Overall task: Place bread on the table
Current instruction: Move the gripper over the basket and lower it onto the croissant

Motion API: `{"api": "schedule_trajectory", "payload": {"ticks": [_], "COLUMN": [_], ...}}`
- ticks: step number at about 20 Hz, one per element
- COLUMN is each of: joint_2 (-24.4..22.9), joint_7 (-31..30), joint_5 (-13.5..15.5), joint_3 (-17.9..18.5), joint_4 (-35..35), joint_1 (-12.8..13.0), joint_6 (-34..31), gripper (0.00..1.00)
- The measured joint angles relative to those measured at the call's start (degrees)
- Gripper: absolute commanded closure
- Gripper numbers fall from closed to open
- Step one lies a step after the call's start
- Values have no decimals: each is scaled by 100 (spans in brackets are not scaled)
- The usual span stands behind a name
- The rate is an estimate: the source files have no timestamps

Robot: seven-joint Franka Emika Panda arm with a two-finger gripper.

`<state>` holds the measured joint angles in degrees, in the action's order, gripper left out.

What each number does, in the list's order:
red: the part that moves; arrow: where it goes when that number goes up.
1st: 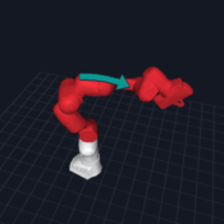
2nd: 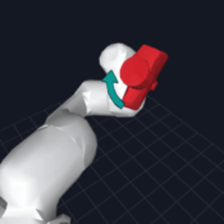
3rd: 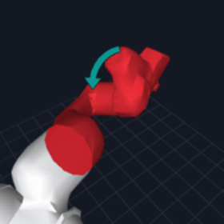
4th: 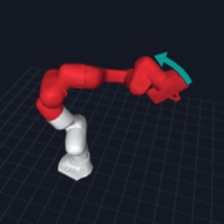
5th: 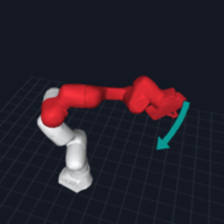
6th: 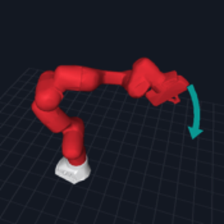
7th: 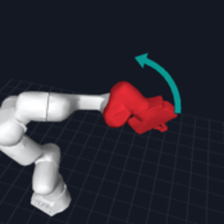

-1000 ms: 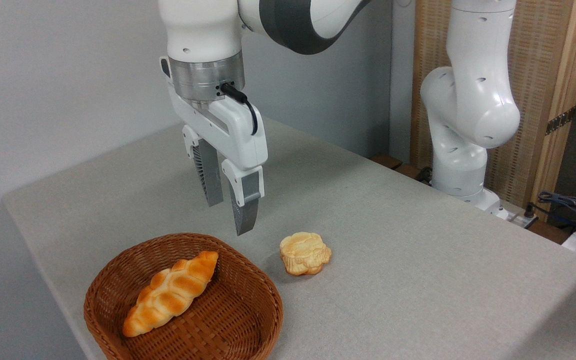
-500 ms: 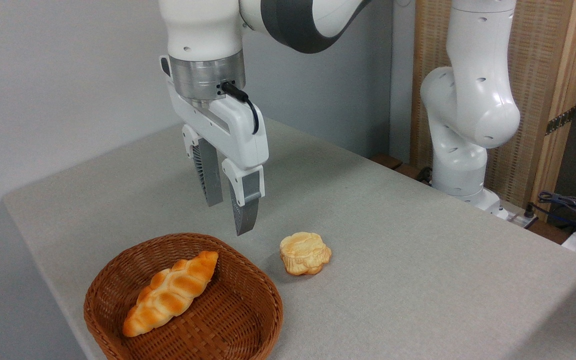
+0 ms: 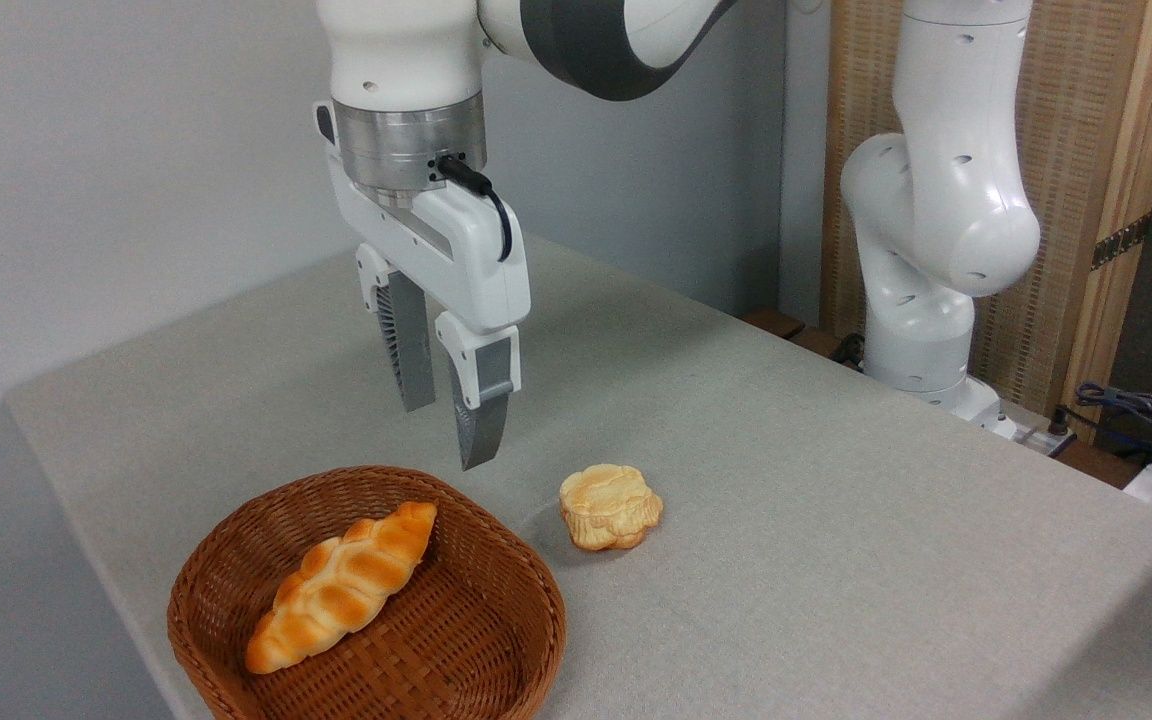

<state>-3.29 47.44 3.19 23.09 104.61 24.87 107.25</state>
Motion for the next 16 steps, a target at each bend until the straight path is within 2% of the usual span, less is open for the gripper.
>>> {"api": "schedule_trajectory", "payload": {"ticks": [3, 6, 16], "joint_2": [18, 120, 963], "joint_7": [0, -2, -6], "joint_5": [36, 289, 556], "joint_3": [0, 0, -33], "joint_4": [1, 9, 35], "joint_1": [0, 0, 9], "joint_6": [272, 570, 1358], "gripper": [0, 0, 0]}}
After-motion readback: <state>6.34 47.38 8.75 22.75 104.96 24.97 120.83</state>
